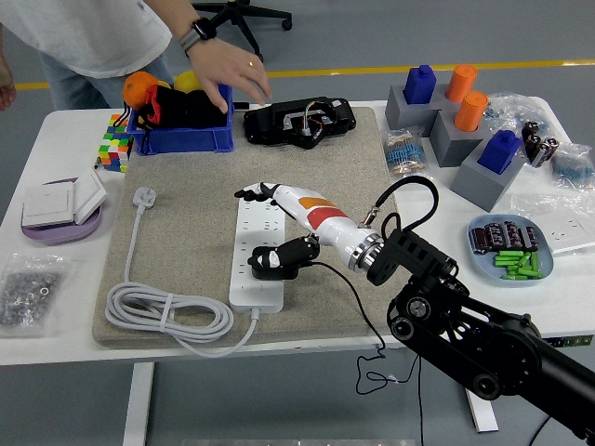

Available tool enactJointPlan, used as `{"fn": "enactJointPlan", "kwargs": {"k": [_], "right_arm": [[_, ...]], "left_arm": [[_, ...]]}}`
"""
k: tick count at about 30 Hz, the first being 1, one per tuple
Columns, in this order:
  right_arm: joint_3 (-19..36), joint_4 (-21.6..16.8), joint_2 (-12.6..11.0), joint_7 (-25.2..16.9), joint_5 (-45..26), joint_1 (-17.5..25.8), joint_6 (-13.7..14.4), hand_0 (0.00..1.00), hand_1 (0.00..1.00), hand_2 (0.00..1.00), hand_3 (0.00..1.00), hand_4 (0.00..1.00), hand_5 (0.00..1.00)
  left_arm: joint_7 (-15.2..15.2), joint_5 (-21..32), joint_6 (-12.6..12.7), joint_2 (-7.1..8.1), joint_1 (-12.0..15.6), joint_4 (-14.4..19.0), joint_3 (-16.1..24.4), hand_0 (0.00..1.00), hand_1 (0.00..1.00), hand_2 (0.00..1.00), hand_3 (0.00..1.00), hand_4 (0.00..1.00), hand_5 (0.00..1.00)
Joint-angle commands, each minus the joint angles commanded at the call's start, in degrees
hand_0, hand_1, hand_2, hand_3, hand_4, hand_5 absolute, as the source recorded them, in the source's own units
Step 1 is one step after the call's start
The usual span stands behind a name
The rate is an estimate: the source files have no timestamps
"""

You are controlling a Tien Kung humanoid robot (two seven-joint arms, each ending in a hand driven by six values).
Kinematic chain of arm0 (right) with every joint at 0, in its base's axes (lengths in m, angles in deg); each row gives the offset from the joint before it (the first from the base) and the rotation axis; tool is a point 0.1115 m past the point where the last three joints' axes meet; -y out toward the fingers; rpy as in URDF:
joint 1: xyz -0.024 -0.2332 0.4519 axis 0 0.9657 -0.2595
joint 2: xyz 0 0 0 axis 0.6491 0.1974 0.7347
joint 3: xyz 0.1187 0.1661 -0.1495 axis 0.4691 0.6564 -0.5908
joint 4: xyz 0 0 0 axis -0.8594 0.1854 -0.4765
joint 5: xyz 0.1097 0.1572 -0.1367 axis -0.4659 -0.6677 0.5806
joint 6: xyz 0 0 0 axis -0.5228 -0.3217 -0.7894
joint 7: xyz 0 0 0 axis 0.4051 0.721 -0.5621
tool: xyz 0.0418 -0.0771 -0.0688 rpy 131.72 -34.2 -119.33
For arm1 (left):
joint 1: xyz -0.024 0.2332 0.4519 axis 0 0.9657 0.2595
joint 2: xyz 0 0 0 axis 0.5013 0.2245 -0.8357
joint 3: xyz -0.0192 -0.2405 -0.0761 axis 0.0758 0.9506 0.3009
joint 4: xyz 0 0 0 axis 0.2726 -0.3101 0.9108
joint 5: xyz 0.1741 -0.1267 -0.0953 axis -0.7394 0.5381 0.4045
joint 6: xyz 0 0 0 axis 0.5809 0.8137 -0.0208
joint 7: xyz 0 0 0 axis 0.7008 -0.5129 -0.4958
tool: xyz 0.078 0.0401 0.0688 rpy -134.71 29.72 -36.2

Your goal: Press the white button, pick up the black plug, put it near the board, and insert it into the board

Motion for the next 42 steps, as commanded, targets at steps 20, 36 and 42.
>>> {"fn": "enactJointPlan", "kwargs": {"k": [20,36,42], "right_arm": [[28.4,-8.9,-8.2,-6.7,-0.2,16.8,4.3,0.936,0.895,0.862,0.871,0.998,0.605],[42.3,-8.5,-7.7,-9.9,-0.6,26.4,6.2,0.935,0.885,0.844,0.861,0.998,0.636],[45.7,-9.1,-6.6,-10.0,0.2,27.6,6.4,0.934,0.881,0.840,0.854,0.998,0.637]], "left_arm": [[0.0,-0.9,-0.1,0.01,-0.1,0.0,0.3,0.623,0.629,0.635,0.689,0.549,0.395],[-0.1,-1.7,-0.3,0.01,0.3,0.0,0.4,0.624,0.629,0.635,0.691,0.551,0.395],[-0.1,-1.7,-0.3,-0.23,0.7,0.0,0.7,0.627,0.630,0.635,0.691,0.552,0.394]]}}
